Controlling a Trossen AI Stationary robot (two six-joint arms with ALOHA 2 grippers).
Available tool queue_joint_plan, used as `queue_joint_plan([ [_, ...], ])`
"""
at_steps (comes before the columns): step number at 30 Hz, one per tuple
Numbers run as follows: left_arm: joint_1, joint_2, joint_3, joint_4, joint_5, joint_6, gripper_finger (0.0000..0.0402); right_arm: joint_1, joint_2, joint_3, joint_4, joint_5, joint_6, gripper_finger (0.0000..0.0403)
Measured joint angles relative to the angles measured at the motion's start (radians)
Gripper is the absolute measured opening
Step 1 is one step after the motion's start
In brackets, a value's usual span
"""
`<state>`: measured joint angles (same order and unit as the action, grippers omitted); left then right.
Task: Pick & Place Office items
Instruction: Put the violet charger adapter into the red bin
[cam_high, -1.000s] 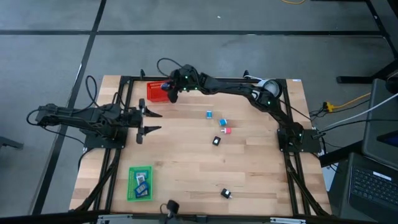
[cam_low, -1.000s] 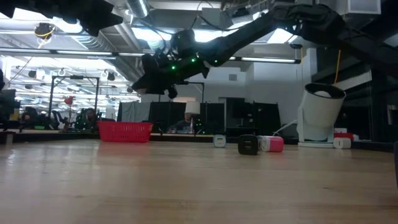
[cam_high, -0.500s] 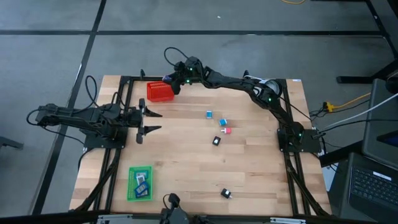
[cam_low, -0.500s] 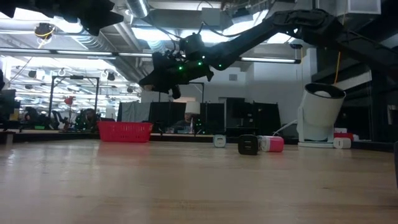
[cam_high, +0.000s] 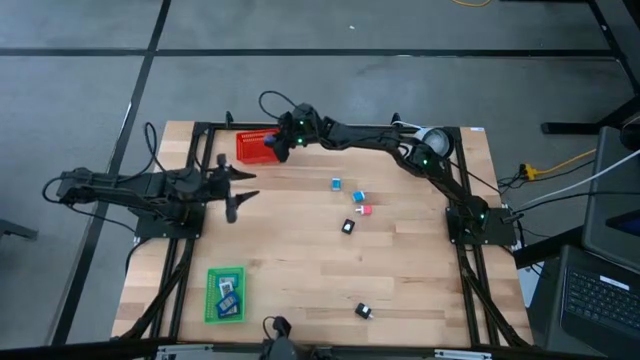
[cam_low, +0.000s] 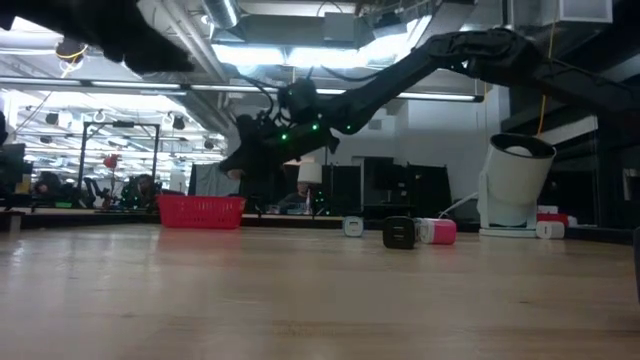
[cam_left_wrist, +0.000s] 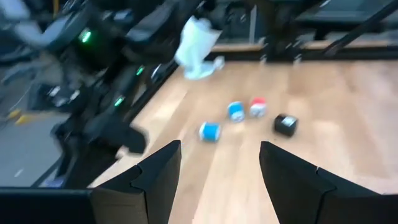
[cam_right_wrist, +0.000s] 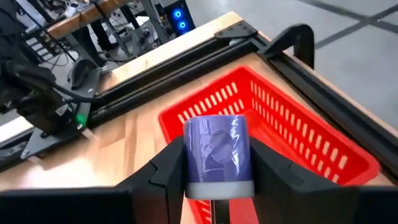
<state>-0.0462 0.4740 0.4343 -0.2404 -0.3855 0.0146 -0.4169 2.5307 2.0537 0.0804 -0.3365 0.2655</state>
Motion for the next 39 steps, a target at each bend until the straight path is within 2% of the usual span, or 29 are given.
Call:
queue_joint_plan([
  [7,0.042,0.0,0.0,-0.061,-0.028,-0.038,0.0213,0.022,0.0,0.0,0.024,-0.046,-0.023,0.0135],
  [10,0.051,0.0,0.0,-0.061,-0.027,-0.012,0.0213,0.029,0.0,0.0,0.022,-0.062,-0.037,0.0135],
  [12,0.05,0.0,0.0,-0.076,-0.024,0.039,0.0213,0.031,0.0,0.0,0.018,-0.112,-0.037,0.0135],
  [17,0.041,0.01,0.0,-0.137,-0.056,0.175,0.0213,0.035,-0.006,0.0,0.021,-0.36,0.028,0.0135],
  [23,-0.004,0.066,0.0,-0.138,-0.186,0.224,0.0213,0.075,-0.036,0.0,0.02,-0.672,0.076,0.0135],
  [26,-0.023,0.11,0.0,-0.137,-0.197,0.233,0.0213,0.114,-0.056,0.0,0.024,-0.77,0.091,0.0135],
  [32,-0.068,0.17,0.0,-0.12,-0.199,0.235,0.0213,0.147,-0.059,0.011,0.017,-0.792,0.116,0.0135],
  [39,-0.14,0.171,0.061,-0.122,-0.215,0.274,0.0213,0.125,-0.06,0.015,0.029,-0.773,0.121,0.0135],
])
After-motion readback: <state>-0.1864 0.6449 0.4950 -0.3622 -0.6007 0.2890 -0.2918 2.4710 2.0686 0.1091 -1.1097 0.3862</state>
